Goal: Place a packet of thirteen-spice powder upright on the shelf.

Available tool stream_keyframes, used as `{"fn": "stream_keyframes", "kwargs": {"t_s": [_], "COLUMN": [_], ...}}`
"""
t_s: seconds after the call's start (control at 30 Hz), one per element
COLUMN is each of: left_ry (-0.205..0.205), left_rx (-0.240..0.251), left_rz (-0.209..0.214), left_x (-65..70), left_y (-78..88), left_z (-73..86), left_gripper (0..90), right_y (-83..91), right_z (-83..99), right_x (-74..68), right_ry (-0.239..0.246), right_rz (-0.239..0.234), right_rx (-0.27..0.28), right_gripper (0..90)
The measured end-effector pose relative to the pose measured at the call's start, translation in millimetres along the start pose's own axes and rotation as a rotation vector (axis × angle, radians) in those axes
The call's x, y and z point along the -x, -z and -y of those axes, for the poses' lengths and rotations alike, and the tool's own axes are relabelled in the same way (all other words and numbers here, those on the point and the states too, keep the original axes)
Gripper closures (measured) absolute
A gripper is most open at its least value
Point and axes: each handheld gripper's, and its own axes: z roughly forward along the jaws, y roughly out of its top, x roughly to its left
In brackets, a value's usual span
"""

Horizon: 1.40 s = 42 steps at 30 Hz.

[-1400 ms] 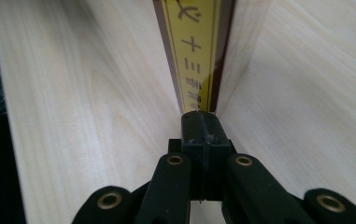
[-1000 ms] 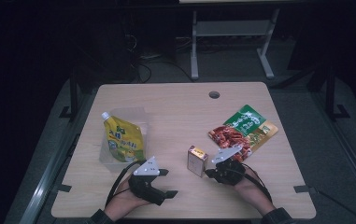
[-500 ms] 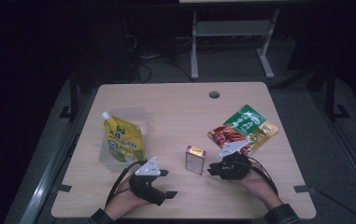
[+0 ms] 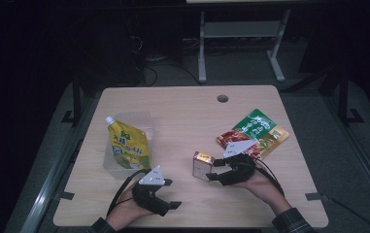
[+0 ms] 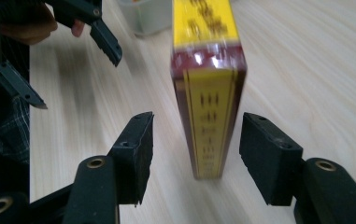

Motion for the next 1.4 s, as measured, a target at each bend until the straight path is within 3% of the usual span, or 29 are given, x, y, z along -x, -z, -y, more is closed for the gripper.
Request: {"fn": "stream_keyframes", "kwargs": {"t_s": [0.27,0.4,0.5,0.73,1.23,1.4], "left_ry": [-0.004,0.007,0.002,-0.016,-0.019,-0.019], "left_rx": [-0.018,-0.029,-0.039,-0.049,-0.064,-0.054], "left_rz": [-0.031,-0.046,-0.048,-0.032,-0.028,-0.015], "left_x": [1.7,4.5,5.4,6.8,6.8,8.4], "left_y": [7.2,9.9,9.9,6.8,4.4,2.5], "left_z": [8.7,12.6,13.0,11.3,10.4,9.5], "left_gripper": [18.9,18.9,18.9,18.9,17.3,17.3], "right_y": [-2.0,-0.2,0.6,-0.9,-11.0,-16.3], "right_z": [-11.6,-15.8,-18.0,-21.5,-52.5,-72.7], "right_x": [0.6,1.9,1.5,1.7,13.0,19.0], "right_ry": [0.026,0.042,0.058,0.064,0.094,0.141], "right_rz": [0.004,0.020,0.035,0.045,0.035,0.031], "right_rx": [0.009,0.017,0.016,0.015,0.026,0.046], "right_gripper": [48.9,62.8,66.3,66.8,67.0,67.1]}}
